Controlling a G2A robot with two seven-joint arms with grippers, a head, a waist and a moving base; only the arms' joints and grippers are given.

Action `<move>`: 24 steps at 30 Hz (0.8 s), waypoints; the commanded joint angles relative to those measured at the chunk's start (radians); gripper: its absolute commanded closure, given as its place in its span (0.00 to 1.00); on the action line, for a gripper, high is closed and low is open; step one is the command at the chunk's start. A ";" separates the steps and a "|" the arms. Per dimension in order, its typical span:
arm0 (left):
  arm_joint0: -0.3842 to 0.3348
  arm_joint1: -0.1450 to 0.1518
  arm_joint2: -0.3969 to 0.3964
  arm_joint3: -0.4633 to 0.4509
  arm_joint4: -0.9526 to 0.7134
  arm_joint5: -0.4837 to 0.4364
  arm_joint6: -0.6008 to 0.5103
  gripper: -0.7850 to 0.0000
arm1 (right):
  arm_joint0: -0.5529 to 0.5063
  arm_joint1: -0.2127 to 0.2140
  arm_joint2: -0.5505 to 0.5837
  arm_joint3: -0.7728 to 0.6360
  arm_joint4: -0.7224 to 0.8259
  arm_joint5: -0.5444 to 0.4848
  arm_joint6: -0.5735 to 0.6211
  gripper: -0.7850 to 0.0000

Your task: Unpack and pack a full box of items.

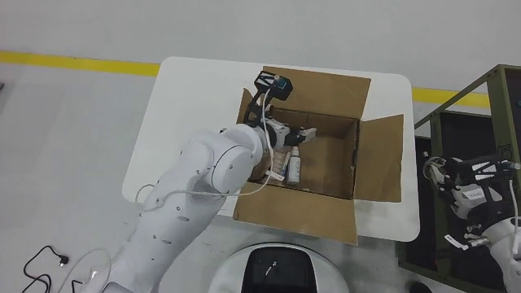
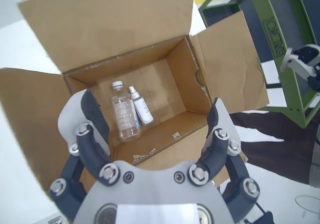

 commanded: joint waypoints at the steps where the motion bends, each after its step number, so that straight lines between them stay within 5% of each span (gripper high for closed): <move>1: 0.024 0.006 -0.028 -0.035 0.032 0.015 0.001 0.00 | 0.009 0.001 -0.024 -0.019 -0.001 -0.007 0.001 1.00; 13: 0.048 0.012 -0.073 -0.065 0.051 0.036 0.000 0.00 | 0.205 0.021 -0.277 -0.019 -0.079 -0.094 0.042 1.00; 24: 0.083 0.015 -0.096 -0.073 0.058 0.028 0.048 0.00 | 0.381 0.010 -0.661 0.165 -0.335 0.006 0.079 1.00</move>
